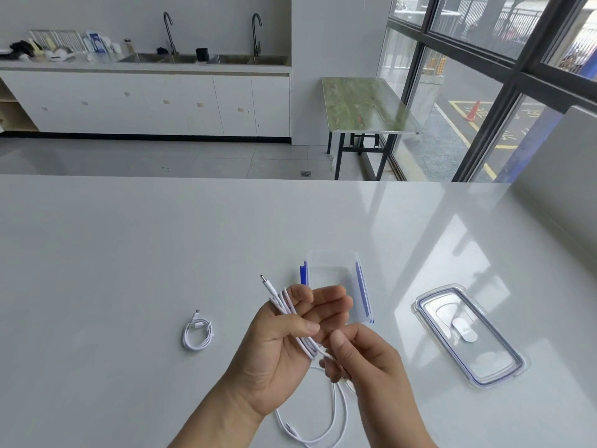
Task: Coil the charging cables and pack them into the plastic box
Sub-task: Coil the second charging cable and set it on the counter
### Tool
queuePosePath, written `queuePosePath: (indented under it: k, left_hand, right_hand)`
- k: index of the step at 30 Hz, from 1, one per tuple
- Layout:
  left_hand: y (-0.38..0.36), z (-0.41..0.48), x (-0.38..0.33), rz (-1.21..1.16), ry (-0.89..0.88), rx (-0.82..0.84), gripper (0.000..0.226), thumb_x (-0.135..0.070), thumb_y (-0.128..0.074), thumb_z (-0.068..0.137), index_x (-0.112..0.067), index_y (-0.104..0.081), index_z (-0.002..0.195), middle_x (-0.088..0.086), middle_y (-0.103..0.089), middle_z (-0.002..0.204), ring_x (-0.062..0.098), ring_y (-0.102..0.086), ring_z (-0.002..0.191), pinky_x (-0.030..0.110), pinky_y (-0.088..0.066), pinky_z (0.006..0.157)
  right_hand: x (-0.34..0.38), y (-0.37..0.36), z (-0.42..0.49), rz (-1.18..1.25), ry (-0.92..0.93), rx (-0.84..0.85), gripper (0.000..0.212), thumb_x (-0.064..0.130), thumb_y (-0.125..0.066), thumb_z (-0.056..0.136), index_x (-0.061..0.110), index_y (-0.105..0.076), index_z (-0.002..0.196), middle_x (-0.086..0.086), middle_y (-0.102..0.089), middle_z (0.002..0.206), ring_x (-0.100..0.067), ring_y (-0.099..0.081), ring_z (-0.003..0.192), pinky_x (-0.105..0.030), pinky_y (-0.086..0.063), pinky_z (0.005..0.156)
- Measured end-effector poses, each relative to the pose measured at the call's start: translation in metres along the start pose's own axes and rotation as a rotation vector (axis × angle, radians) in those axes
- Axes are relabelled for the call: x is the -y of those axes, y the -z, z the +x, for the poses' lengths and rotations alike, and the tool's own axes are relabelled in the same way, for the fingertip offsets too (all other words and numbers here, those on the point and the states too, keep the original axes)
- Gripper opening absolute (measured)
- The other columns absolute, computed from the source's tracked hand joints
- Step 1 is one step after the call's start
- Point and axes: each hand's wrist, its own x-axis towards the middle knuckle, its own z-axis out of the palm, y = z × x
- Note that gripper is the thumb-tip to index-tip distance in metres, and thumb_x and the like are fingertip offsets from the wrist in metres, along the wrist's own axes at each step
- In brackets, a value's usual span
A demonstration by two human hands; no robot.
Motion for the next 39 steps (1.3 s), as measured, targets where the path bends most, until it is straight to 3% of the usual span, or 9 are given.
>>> queuePosePath:
  k: [6,9,11,16,21,24,28,33,39]
  left_hand:
    - [-0.001,-0.003,-0.001,-0.002,-0.011,0.018,0.026,0.015,-0.051,0.054,-0.010,-0.054,0.062,0.019,-0.071,0.083,0.030,-0.072,0.076,0.033,-0.060,0.069]
    - [-0.002,-0.006,-0.001,-0.021,0.059,0.115,0.030,0.017,-0.042,0.061,-0.010,-0.055,0.067,0.021,-0.069,0.085,0.033,-0.070,0.079,0.036,-0.058,0.071]
    - [0.000,-0.006,-0.002,-0.065,0.116,0.203,0.035,0.020,-0.034,0.065,-0.008,-0.054,0.074,0.024,-0.068,0.094,0.036,-0.069,0.089,0.040,-0.056,0.076]
    - [-0.001,-0.007,-0.004,-0.022,0.185,0.326,0.032,0.017,-0.036,0.064,-0.008,-0.053,0.075,0.028,-0.066,0.100,0.040,-0.067,0.093,0.044,-0.051,0.081]
    - [-0.008,-0.009,-0.011,0.030,0.242,0.407,0.033,0.017,-0.033,0.070,-0.006,-0.056,0.076,0.028,-0.066,0.102,0.040,-0.066,0.093,0.043,-0.051,0.084]
    - [-0.014,-0.011,-0.016,0.121,0.293,0.482,0.032,0.015,-0.036,0.068,-0.004,-0.061,0.074,0.030,-0.067,0.100,0.038,-0.066,0.090,0.042,-0.050,0.083]
    - [-0.023,-0.011,-0.028,0.292,0.357,0.549,0.027,0.012,-0.043,0.065,-0.003,-0.065,0.070,0.032,-0.062,0.107,0.035,-0.065,0.090,0.043,-0.050,0.085]
    - [-0.035,-0.009,-0.033,0.420,0.304,0.449,0.024,0.009,-0.043,0.060,-0.004,-0.062,0.064,0.039,-0.061,0.098,0.038,-0.066,0.085,0.042,-0.055,0.081]
    - [-0.050,-0.012,-0.027,0.485,0.238,0.186,0.014,0.005,-0.042,0.054,-0.001,-0.054,0.049,0.032,-0.069,0.073,0.041,-0.068,0.064,0.043,-0.059,0.067]
  right_hand:
    - [-0.005,-0.011,0.011,0.516,-0.332,0.142,0.038,0.013,-0.074,0.062,0.005,-0.063,0.097,-0.010,-0.044,0.059,-0.021,-0.035,0.049,-0.032,-0.032,0.051]
    - [-0.002,-0.008,0.015,0.459,-0.353,0.299,0.033,0.038,-0.058,0.095,0.006,-0.055,0.100,-0.001,-0.051,0.065,-0.019,-0.035,0.052,-0.032,-0.029,0.053]
    - [0.001,-0.001,0.019,0.364,-0.346,0.360,0.048,0.036,-0.044,0.104,-0.011,-0.050,0.097,0.004,-0.051,0.062,-0.016,-0.038,0.054,-0.030,-0.032,0.054]
    - [0.018,0.005,0.025,0.310,-0.279,0.482,0.049,0.012,-0.062,0.075,-0.031,-0.040,0.085,0.005,-0.039,0.043,-0.007,-0.034,0.044,-0.021,-0.027,0.050]
    - [0.024,0.006,0.025,0.366,-0.286,0.472,0.014,0.000,-0.058,0.090,-0.011,-0.058,0.082,-0.003,-0.049,0.048,-0.010,-0.042,0.038,-0.017,-0.041,0.045]
    - [0.021,0.010,0.024,0.370,-0.266,0.490,0.019,0.014,-0.075,0.084,-0.002,-0.066,0.086,-0.018,-0.055,0.079,-0.024,-0.049,0.064,-0.027,-0.043,0.058]
    - [0.012,0.013,0.020,0.349,-0.142,0.485,0.030,0.023,-0.084,0.078,0.001,-0.070,0.092,-0.032,-0.043,0.095,-0.044,-0.031,0.088,-0.041,-0.029,0.074]
    - [0.018,0.011,0.016,0.459,-0.054,0.451,0.025,0.021,-0.084,0.078,0.003,-0.072,0.091,-0.020,-0.071,0.081,-0.030,-0.068,0.070,-0.032,-0.055,0.066]
    - [0.027,0.007,0.019,0.483,-0.066,0.401,0.029,0.024,-0.083,0.077,0.002,-0.068,0.089,-0.014,-0.068,0.069,-0.022,-0.066,0.057,-0.027,-0.055,0.053]
